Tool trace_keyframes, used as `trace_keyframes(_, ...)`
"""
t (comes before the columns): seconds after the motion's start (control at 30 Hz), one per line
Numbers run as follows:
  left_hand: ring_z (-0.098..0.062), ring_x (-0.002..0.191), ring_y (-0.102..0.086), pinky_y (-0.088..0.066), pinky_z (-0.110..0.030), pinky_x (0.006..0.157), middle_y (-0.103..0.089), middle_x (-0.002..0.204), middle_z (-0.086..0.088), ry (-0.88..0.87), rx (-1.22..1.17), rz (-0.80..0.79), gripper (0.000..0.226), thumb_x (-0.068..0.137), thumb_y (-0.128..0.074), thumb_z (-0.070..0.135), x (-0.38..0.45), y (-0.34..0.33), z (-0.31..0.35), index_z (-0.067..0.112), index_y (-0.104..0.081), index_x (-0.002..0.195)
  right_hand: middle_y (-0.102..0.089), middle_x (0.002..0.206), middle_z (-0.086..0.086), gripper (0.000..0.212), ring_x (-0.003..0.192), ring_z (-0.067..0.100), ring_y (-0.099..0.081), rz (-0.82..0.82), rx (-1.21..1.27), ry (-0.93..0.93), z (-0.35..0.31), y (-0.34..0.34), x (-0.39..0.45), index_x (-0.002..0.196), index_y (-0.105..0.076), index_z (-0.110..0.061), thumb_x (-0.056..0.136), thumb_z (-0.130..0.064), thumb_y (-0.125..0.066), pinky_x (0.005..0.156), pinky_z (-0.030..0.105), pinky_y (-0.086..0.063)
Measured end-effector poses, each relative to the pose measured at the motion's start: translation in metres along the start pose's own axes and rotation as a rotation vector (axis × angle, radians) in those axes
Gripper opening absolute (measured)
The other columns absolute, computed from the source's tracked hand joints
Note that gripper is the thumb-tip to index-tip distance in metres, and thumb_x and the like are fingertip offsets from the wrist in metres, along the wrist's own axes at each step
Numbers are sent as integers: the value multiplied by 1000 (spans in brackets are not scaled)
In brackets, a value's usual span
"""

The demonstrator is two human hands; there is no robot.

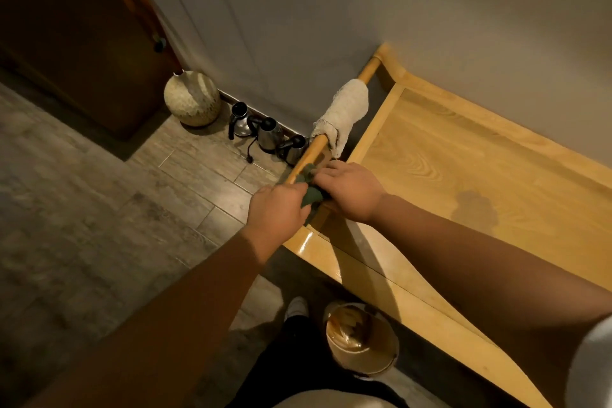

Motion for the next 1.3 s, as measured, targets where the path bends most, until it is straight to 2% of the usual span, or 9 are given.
trace_keyframes(0.13,-22,84,-65,-39,-30,63,-70,93,2,-46,-232,-117,28,91,-63,33,-18,3,45,31,-65,118,-62,102,1,30,105,22,-56,44,320,-205,8,7,-73,105,-59,-20,79,-31,-71,80,33,-47)
trace_keyframes(0.3,-18,92,-64,-50,-32,75,-70,99,1,-73,-582,-367,31,92,-66,21,-46,-14,120,27,-68,122,-55,118,-6,72,113,12,-46,165,600,-471,13,-4,-191,137,-47,-25,76,-42,-79,91,26,-39)
trace_keyframes(0.5,-14,95,-63,-47,-12,77,-68,103,0,-145,-811,-646,29,91,-67,4,-88,-47,215,22,-66,113,-67,98,5,31,93,20,-57,213,624,-585,9,-22,-322,104,-66,-13,76,-18,-79,82,37,-48)
trace_keyframes(0.7,-17,126,-51,-45,-38,101,-57,138,4,-500,-308,-346,59,87,-69,32,-112,-70,307,27,-49,142,-69,95,2,30,85,22,-63,179,489,-736,18,-34,-404,107,-62,-19,80,-29,-69,65,31,-43)
trace_keyframes(0.83,-20,116,-55,-42,-39,92,-64,123,5,-690,-13,-253,44,87,-67,31,-111,-84,356,28,-55,130,-66,102,1,30,91,24,-63,136,272,-794,38,-34,-434,109,-58,-23,82,-32,-68,65,33,-47)
trace_keyframes(0.97,-30,97,-65,-52,-41,74,-61,121,-2,-614,34,-184,45,85,-70,25,-101,-97,379,21,-53,126,-60,110,3,44,99,27,-58,175,23,-766,57,-27,-444,114,-53,-21,75,-17,-74,60,32,-38)
trace_keyframes(1.07,-32,93,-67,-56,-43,72,-58,128,-3,-501,7,-257,45,90,-64,21,-103,-119,383,22,-47,132,-57,119,4,49,106,26,-54,208,9,-769,62,-40,-450,123,-53,-19,78,-12,-71,61,32,-38)
trace_keyframes(1.2,-27,100,-65,-54,-41,71,-55,135,-4,-504,29,-468,45,89,-63,12,-132,-157,377,20,-49,131,-52,124,6,44,114,26,-50,37,93,-786,48,-89,-468,130,-49,-19,88,-17,-61,75,38,-51)
trace_keyframes(1.3,-31,115,-58,-54,-44,83,-36,157,-7,-540,132,-487,53,90,-64,17,-156,-168,366,19,-44,139,-48,132,8,60,121,27,-44,-4,96,-744,29,-112,-481,142,-40,-18,87,-23,-64,80,39,-52)
Point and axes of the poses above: each hand's wrist, its own x-axis towards the middle knuckle, its own y-axis out of the back of the hand, z = x × y, the point moved 4 cm from there along x, towards the middle knuckle
